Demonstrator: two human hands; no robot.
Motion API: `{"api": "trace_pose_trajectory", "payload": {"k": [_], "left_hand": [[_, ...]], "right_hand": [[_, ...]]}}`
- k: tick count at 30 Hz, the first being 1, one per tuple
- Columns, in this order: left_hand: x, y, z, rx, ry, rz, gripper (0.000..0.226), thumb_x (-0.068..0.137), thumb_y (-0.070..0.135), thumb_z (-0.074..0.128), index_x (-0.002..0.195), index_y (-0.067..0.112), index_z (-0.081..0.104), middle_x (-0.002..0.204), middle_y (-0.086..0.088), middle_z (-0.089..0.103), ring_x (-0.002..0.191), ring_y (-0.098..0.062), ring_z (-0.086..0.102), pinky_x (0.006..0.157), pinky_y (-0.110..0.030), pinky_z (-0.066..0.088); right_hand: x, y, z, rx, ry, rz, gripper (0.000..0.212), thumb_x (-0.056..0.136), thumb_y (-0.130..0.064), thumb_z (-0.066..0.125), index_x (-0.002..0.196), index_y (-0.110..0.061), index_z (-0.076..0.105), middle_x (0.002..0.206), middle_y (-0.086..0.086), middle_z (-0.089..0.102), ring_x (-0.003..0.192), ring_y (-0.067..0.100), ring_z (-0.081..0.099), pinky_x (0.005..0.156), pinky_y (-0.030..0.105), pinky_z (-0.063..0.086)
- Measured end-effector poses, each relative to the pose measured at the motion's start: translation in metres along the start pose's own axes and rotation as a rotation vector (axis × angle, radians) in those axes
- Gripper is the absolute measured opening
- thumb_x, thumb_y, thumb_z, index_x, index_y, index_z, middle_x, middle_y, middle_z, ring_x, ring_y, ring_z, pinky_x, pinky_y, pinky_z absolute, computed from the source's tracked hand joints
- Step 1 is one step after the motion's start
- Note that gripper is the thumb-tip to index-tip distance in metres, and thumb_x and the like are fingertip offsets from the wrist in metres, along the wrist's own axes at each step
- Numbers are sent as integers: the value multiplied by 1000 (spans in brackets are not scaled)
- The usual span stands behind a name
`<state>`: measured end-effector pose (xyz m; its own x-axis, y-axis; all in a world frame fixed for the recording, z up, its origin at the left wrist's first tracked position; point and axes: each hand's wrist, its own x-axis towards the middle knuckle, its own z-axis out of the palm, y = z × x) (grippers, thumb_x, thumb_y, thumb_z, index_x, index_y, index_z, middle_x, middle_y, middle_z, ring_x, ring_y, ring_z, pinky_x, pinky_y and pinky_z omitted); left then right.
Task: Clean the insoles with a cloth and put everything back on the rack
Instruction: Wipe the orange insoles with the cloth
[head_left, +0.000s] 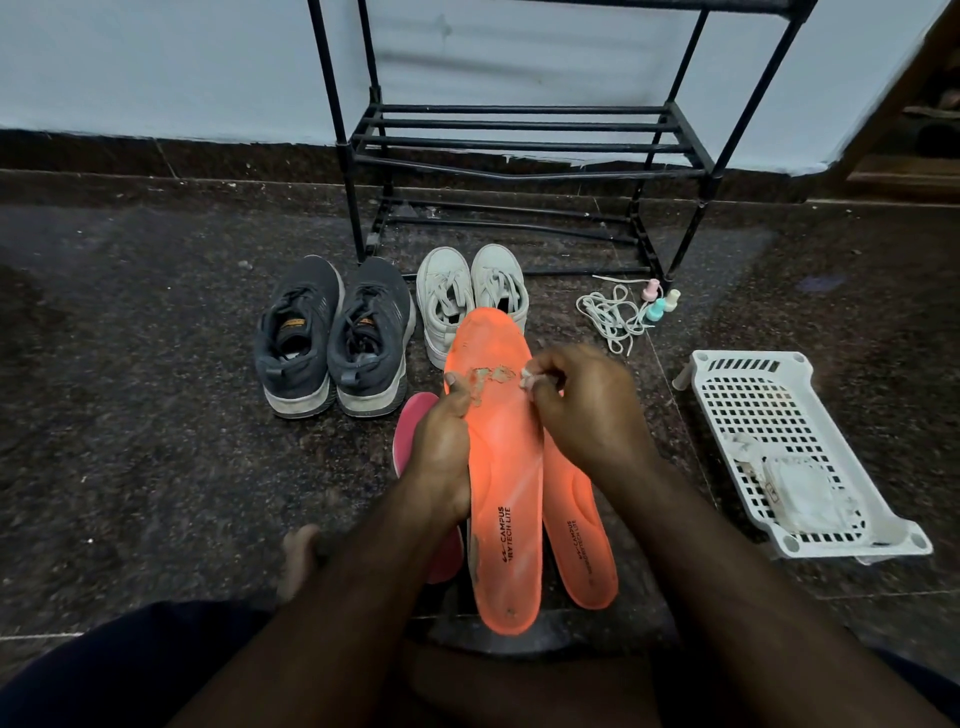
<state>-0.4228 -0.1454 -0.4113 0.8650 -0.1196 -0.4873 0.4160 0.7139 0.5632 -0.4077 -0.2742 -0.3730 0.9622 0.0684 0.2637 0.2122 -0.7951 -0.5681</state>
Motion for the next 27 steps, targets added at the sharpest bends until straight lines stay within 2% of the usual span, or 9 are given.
{"api": "trace_pose_trajectory", "payload": {"k": [2, 4, 8, 10, 14, 18, 20, 23, 27], "left_hand": [[-1, -1, 2, -3, -9, -7, 42, 108, 26, 32, 98, 2, 66, 84, -15, 76, 72, -25, 74, 72, -39, 59], [-4, -2, 5, 4, 7, 5, 42, 108, 24, 33, 95, 2, 66, 81, -15, 75, 70, -25, 74, 69, -38, 60], [-4, -1, 1, -14, -12, 9, 43, 106, 31, 37, 105, 1, 68, 94, -18, 75, 81, -29, 74, 84, -44, 54], [-3, -1, 0, -26, -17, -2, 44, 105, 32, 36, 106, 1, 67, 95, -18, 75, 82, -29, 74, 87, -45, 53], [-4, -2, 5, 1, -3, -1, 44, 108, 27, 33, 97, 1, 66, 82, -16, 76, 71, -25, 75, 77, -42, 52], [-1, -2, -1, -36, -12, -29, 49, 108, 35, 31, 113, 3, 67, 102, -19, 74, 88, -30, 74, 85, -44, 53], [2, -2, -3, -53, -13, -49, 50, 107, 35, 30, 114, 2, 66, 106, -20, 73, 92, -31, 72, 89, -46, 51], [6, -5, -4, -52, -14, -42, 48, 108, 34, 29, 107, 2, 66, 95, -18, 75, 82, -29, 75, 83, -44, 51], [9, -7, -3, -45, 5, -26, 52, 107, 40, 29, 102, 2, 64, 86, -17, 75, 73, -28, 74, 78, -43, 50]], "right_hand": [[-4, -1, 1, -5, -69, -53, 17, 81, -8, 64, 92, -16, 74, 91, 0, 68, 84, 13, 60, 75, 18, 40], [-4, -1, 4, -26, -38, -57, 18, 80, -6, 62, 92, -14, 74, 91, 2, 66, 84, 16, 60, 78, 22, 41], [2, -1, 4, 1, 35, 43, 19, 85, -5, 56, 96, -12, 71, 97, 2, 65, 91, 16, 57, 82, 26, 42], [1, 0, 1, 33, -8, 25, 17, 84, -8, 59, 93, -16, 71, 95, -1, 66, 89, 13, 58, 82, 27, 44], [-6, -1, 6, -5, -70, -57, 18, 80, -7, 62, 91, -17, 73, 91, 0, 67, 86, 15, 60, 78, 25, 42], [-1, -2, 7, -3, 43, -10, 18, 86, -1, 56, 94, -10, 68, 97, 4, 62, 91, 17, 56, 76, 18, 34], [-1, -4, 7, -9, 47, 5, 18, 87, -3, 56, 96, -12, 68, 98, 3, 63, 91, 16, 56, 78, 22, 38], [-6, -9, 9, -91, -87, -20, 17, 87, -10, 57, 95, -19, 69, 97, 1, 66, 92, 18, 59, 81, 31, 45], [-11, -17, 4, -117, -281, -18, 20, 86, -11, 58, 96, -23, 70, 100, -3, 68, 97, 16, 61, 81, 28, 45]]}}
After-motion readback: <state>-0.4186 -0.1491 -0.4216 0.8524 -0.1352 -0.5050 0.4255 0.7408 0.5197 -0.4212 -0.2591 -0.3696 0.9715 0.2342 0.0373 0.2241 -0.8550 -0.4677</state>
